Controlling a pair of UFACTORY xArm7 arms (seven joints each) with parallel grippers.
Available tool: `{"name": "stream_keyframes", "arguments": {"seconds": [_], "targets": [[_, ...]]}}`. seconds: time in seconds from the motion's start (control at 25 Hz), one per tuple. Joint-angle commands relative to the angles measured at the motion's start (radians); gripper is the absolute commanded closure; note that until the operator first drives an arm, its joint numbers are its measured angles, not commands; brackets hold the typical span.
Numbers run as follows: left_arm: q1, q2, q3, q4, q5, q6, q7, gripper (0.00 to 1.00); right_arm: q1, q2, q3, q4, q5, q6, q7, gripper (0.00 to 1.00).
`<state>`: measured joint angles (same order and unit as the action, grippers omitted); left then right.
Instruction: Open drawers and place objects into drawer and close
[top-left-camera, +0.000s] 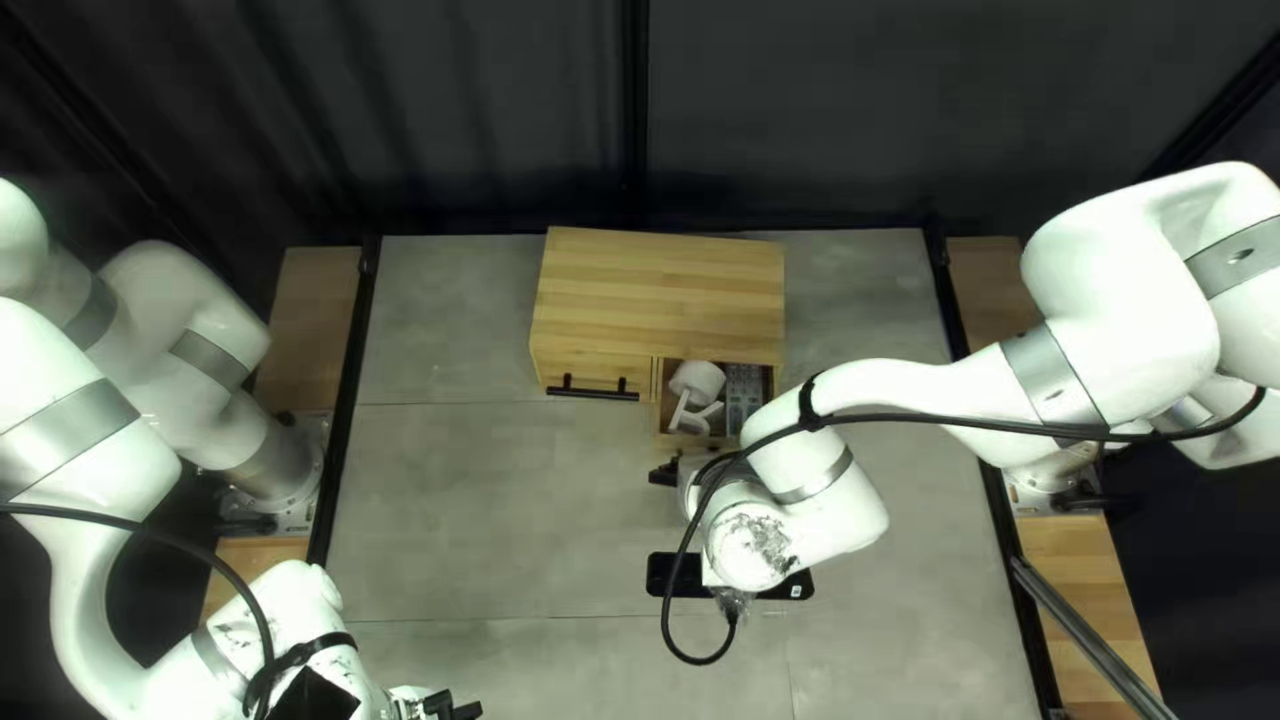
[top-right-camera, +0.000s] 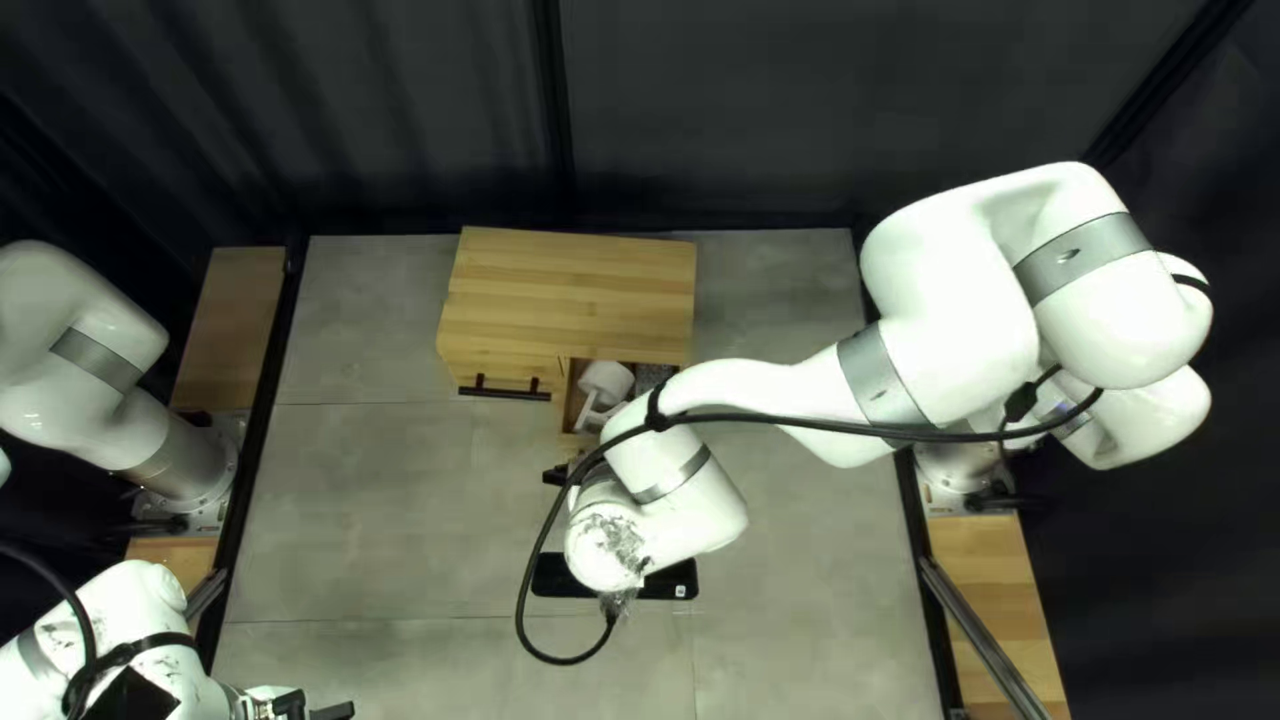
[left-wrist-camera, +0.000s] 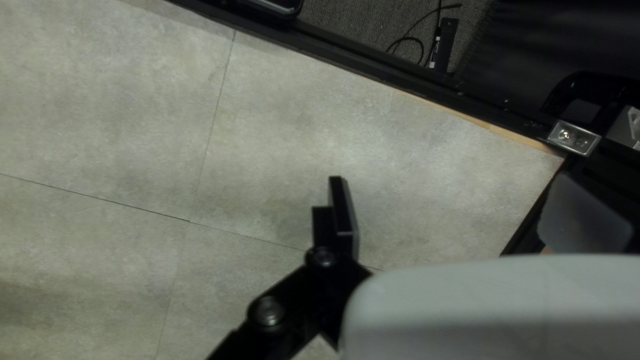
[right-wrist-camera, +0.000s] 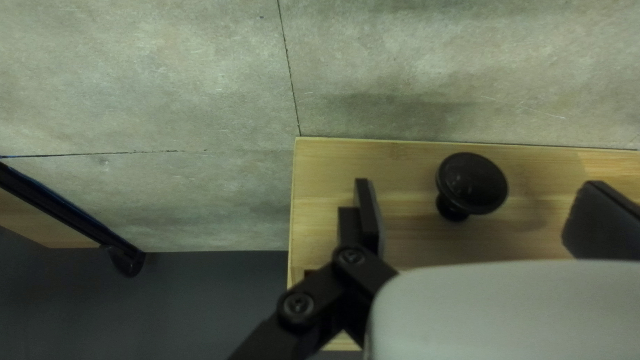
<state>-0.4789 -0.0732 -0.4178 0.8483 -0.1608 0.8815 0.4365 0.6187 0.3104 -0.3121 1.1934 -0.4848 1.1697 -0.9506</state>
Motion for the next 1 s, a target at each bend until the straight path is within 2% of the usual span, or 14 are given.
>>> {"name": "stream_keyframes", "arguments": {"seconds": [0.04, 1.0], "targets": [[0.000, 0.000, 0.000, 0.000, 0.000, 0.000, 0.000, 0.00, -0.001, -0.004, -0.002, -0.002, -0.004, 0.003, -0.003, 0.00], [0.000, 0.000, 0.000, 0.000, 0.000, 0.000, 0.000, 0.00, -0.001, -0.020, -0.009, -0.005, -0.022, 0.016, -0.008, 0.00]]}}
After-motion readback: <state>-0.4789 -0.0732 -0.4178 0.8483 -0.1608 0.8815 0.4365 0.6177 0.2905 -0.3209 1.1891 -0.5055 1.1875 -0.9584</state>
